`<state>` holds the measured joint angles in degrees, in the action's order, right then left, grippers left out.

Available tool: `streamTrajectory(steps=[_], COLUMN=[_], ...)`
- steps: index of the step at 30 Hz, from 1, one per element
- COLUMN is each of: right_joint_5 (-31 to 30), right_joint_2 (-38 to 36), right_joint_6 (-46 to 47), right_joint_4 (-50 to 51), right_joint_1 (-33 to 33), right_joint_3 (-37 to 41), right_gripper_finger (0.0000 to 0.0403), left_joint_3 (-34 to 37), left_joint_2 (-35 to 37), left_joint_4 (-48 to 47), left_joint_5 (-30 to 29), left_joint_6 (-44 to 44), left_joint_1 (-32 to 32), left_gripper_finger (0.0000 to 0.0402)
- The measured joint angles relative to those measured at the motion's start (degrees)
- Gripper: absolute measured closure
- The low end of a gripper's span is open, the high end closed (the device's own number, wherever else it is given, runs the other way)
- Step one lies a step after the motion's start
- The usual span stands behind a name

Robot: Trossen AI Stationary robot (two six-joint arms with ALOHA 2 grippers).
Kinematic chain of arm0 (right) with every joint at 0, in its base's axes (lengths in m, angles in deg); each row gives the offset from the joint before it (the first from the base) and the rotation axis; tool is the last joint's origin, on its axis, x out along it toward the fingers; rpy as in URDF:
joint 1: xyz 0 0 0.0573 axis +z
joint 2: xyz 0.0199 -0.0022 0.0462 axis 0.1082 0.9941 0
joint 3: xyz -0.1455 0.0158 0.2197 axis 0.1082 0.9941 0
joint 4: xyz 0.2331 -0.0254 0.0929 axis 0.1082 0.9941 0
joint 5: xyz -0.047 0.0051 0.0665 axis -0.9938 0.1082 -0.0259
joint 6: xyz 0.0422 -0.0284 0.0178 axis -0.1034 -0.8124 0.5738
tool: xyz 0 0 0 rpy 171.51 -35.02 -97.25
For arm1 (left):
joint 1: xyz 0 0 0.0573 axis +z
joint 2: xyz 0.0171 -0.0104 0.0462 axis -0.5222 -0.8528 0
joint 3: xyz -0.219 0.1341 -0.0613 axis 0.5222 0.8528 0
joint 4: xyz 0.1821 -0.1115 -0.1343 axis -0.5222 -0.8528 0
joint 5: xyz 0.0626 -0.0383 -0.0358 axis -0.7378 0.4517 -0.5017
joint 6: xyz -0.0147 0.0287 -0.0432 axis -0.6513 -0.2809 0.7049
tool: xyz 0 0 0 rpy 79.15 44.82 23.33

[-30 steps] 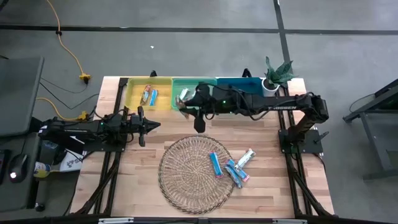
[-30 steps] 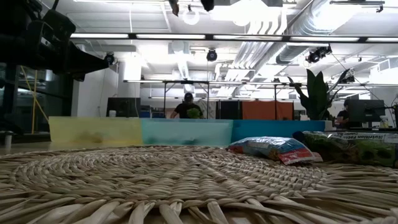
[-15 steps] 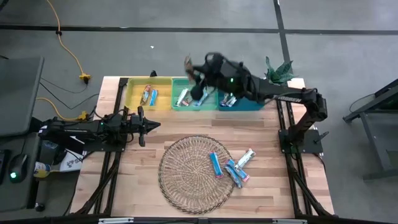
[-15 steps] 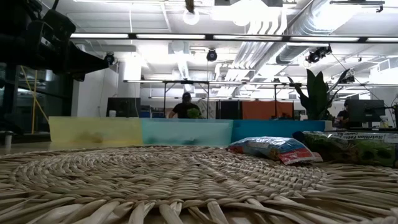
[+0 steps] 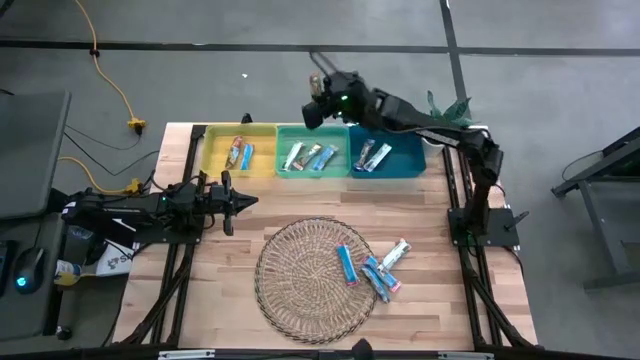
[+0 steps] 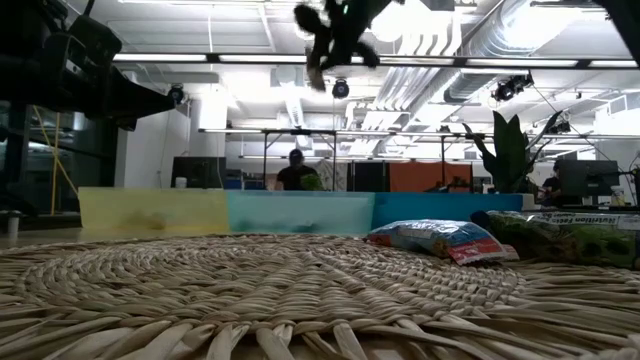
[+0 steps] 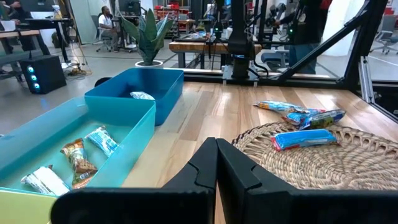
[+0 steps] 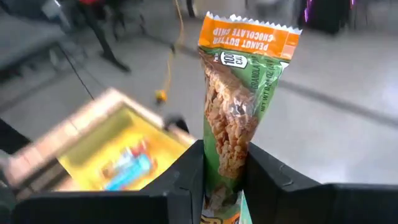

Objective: Pick and place Granola Bars by type
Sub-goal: Put the yellow granola bar into the green bin

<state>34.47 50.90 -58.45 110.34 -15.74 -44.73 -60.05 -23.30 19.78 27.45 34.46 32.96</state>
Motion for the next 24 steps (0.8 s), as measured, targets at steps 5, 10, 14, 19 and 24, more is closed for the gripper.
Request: streamTrajectory(steps=[5,10,14,19,24], right_joint_5=[3.16,3.05,4.09,5.28,5.67], right_joint_2=[4.91,9.55,12.38,15.63,17.57], right_joint_6=[5.48,8.61,12.13,13.77,14.82], right_joint_4=[7.06,12.93,16.05,17.17,18.44], right_joint_1=[-1.38,-2.15,-2.74,-2.84,-2.87], right_joint_3=[0.04,0.08,0.08,0.08,0.06], right_gripper_finger=[0.0325,0.0325,0.0325,0.0325,0.0325], left_joint_3=[0.00,0.00,0.00,0.00,0.00], left_joint_2=[0.02,0.00,0.00,-0.01,0.00], left_joint_4=[0.02,0.02,0.02,0.02,0.02], left_joint_5=[-0.01,0.00,-0.01,-0.01,-0.01], left_joint_6=[0.02,0.00,0.00,0.00,0.01], left_joint_1=[0.02,0.02,0.02,0.01,0.00], left_gripper_finger=[0.0401,0.0401,0.0401,0.0401,0.0401])
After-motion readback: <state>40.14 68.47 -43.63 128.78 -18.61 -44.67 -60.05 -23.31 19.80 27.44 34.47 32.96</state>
